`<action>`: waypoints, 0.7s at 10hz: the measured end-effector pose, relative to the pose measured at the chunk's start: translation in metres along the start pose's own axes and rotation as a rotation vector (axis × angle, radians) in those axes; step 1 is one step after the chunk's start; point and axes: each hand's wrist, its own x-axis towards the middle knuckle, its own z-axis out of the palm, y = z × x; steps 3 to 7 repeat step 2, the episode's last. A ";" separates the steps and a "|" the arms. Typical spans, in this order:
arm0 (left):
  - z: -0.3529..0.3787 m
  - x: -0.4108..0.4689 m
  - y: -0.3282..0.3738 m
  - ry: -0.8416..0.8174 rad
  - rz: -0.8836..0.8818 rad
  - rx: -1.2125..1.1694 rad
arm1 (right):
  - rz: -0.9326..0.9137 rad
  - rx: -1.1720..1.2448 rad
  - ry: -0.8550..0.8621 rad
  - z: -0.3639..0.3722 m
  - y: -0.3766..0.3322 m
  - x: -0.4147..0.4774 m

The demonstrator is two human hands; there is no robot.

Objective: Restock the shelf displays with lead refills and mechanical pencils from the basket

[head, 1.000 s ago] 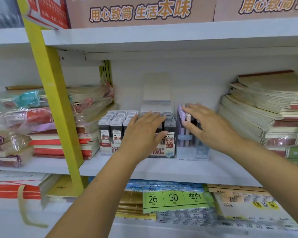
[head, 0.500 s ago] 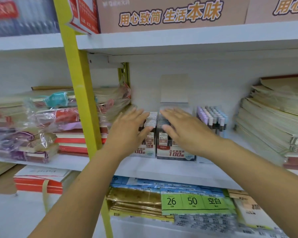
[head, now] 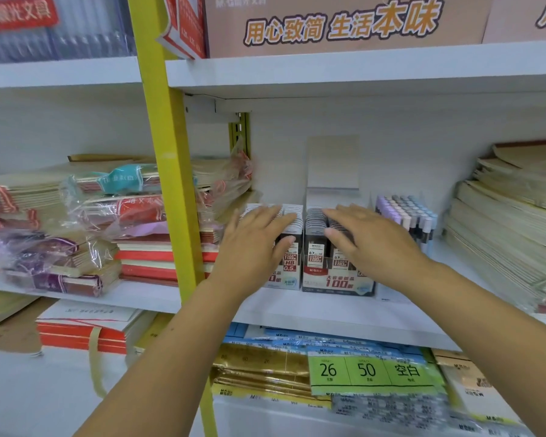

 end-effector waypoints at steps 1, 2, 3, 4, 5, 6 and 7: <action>-0.003 0.003 0.002 -0.038 -0.008 0.005 | 0.001 0.013 -0.031 0.001 -0.002 -0.004; -0.008 0.000 0.007 -0.001 0.017 0.011 | -0.012 0.052 -0.016 -0.005 -0.005 -0.008; -0.008 0.000 0.007 -0.001 0.017 0.011 | -0.012 0.052 -0.016 -0.005 -0.005 -0.008; -0.008 0.000 0.007 -0.001 0.017 0.011 | -0.012 0.052 -0.016 -0.005 -0.005 -0.008; -0.008 0.000 0.007 -0.001 0.017 0.011 | -0.012 0.052 -0.016 -0.005 -0.005 -0.008; -0.008 0.000 0.007 -0.001 0.017 0.011 | -0.012 0.052 -0.016 -0.005 -0.005 -0.008; -0.008 0.000 0.007 -0.001 0.017 0.011 | -0.012 0.052 -0.016 -0.005 -0.005 -0.008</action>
